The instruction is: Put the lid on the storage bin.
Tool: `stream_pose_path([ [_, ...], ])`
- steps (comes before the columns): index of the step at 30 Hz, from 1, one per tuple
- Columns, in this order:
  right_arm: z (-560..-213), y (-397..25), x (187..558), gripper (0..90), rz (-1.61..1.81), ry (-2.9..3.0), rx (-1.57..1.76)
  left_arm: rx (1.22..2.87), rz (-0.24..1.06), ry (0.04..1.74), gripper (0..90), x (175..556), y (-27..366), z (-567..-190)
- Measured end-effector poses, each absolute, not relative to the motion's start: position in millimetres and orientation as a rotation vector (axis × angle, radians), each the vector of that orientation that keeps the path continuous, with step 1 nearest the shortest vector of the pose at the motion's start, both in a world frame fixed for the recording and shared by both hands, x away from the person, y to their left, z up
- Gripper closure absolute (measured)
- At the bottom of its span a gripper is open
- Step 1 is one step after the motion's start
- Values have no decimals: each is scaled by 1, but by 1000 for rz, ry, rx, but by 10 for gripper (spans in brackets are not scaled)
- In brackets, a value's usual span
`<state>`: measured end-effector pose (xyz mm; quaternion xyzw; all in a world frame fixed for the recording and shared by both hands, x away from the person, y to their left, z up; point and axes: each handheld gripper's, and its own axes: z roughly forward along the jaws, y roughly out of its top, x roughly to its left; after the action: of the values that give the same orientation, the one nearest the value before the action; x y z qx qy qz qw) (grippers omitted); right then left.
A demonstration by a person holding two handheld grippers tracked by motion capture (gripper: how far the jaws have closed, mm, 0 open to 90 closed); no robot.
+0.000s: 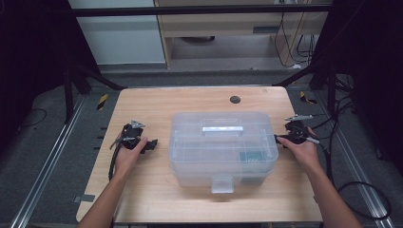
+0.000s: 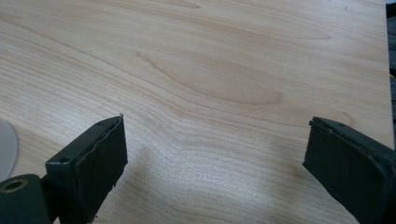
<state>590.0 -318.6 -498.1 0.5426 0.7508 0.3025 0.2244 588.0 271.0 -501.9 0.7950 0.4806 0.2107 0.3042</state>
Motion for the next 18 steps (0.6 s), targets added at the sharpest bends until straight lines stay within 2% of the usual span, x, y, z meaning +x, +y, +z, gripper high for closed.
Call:
stream_pose_path([
  [6,-506,-313,591,55,830,2076,1495,2053,566,1273,28,587,271,-507],
  [18,-512,-307,585,6,833,1956,1576,2051,566,1286,5,587,271,-507],
])
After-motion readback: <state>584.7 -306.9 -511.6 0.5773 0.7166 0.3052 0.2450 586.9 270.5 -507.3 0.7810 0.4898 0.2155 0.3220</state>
